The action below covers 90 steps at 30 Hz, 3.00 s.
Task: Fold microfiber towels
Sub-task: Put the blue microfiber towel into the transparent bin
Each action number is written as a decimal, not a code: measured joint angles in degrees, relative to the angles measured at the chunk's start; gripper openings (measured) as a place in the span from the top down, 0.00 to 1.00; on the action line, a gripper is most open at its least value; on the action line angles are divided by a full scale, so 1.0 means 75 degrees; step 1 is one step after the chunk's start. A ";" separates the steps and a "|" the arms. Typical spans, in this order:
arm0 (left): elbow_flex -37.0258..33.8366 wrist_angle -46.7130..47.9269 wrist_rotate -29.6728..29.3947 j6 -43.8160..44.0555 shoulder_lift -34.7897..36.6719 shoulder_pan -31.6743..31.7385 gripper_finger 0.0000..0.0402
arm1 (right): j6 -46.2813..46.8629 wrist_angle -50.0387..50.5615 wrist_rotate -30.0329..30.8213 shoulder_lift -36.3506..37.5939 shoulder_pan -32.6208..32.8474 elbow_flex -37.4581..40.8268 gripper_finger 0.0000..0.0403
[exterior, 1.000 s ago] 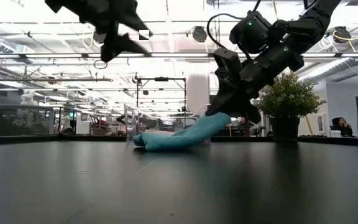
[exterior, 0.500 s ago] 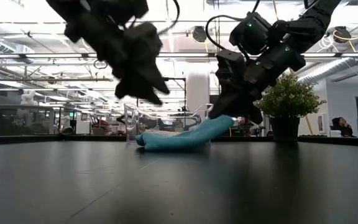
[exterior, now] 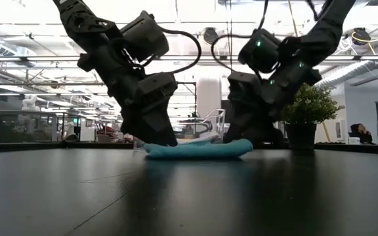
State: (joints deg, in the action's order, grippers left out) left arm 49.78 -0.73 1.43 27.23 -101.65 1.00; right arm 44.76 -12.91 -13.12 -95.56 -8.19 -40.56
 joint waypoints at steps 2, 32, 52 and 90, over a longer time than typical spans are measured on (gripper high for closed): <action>0.0000 0.0014 0.0004 -0.0023 0.0001 0.0041 0.48 | 0.0173 -0.0270 -0.0139 -0.0272 0.0000 -0.0001 0.61; 0.0003 0.1610 -0.0285 0.0753 0.1968 0.0122 0.49 | 0.0388 -0.1835 -0.0272 0.0036 -0.0061 0.0019 0.99; 0.0003 0.3942 -0.2376 0.0579 0.6081 0.0128 0.48 | -0.1926 -0.0714 -0.0928 0.1945 -0.2146 -0.2502 1.00; -0.0003 0.4485 -0.2614 0.0638 0.6044 0.0154 0.48 | -0.2967 0.1261 -0.1857 -0.1058 -0.3194 -0.3407 0.78</action>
State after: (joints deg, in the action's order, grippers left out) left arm 49.76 32.91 -18.17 32.01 -56.31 2.15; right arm 22.51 -3.45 -27.05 -103.49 -32.14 -66.11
